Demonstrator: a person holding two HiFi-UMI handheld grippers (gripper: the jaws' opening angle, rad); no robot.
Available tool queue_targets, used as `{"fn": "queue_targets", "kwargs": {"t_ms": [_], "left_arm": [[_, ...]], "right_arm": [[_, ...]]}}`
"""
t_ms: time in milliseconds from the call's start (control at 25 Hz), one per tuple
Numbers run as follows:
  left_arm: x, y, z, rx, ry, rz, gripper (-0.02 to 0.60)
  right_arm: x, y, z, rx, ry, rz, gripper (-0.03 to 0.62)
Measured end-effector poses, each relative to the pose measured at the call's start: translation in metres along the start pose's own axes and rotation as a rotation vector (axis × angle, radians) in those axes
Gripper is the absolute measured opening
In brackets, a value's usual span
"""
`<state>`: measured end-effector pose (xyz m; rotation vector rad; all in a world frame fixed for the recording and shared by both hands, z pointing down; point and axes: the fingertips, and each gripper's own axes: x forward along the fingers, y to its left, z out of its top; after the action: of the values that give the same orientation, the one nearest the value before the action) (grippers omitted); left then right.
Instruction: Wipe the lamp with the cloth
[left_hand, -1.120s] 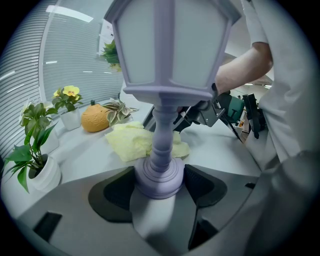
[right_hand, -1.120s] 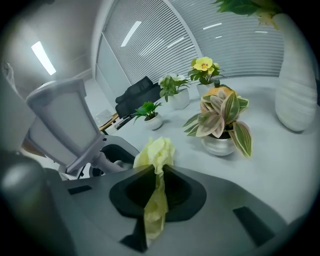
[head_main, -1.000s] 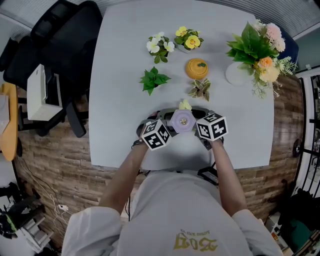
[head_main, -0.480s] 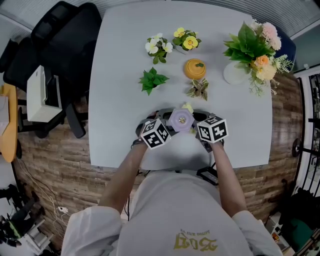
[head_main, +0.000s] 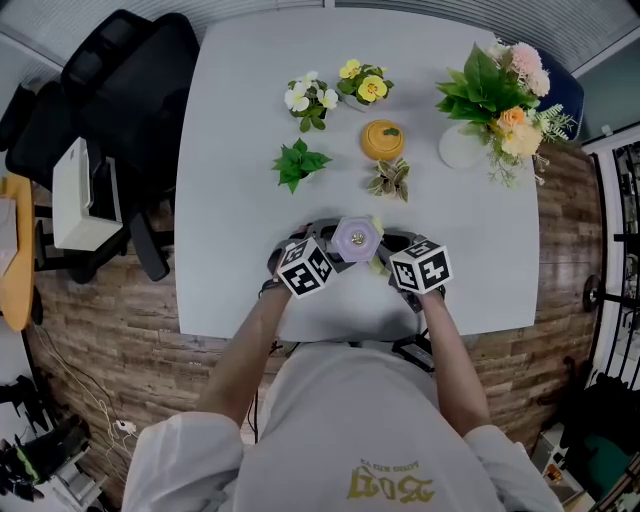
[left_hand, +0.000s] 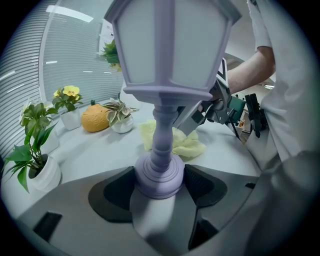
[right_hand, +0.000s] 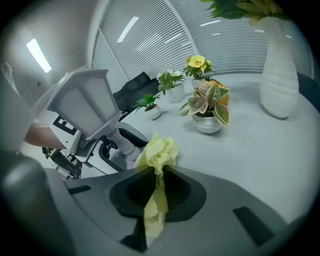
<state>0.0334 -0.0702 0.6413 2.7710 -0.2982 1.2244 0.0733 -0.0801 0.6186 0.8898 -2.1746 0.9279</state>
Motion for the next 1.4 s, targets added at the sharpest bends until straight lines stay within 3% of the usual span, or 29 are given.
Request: {"fn": "queue_targets", "kwargs": {"t_ms": [520, 1040, 1400], "left_arm": [[0.001, 0.0, 0.0, -0.002, 0.004, 0.001, 0.325], [0.001, 0.001, 0.0, -0.001, 0.002, 0.003, 0.325], [0.001, 0.0, -0.001, -0.004, 0.003, 0.002, 0.327]], "right_arm": [[-0.004, 0.012, -0.012, -0.012, 0.026, 0.036, 0.046], [-0.004, 0.043, -0.017, -0.075, 0.046, 0.144, 0.046], [-0.014, 0.04, -0.017, -0.07, 0.003, 0.081, 0.046]]}}
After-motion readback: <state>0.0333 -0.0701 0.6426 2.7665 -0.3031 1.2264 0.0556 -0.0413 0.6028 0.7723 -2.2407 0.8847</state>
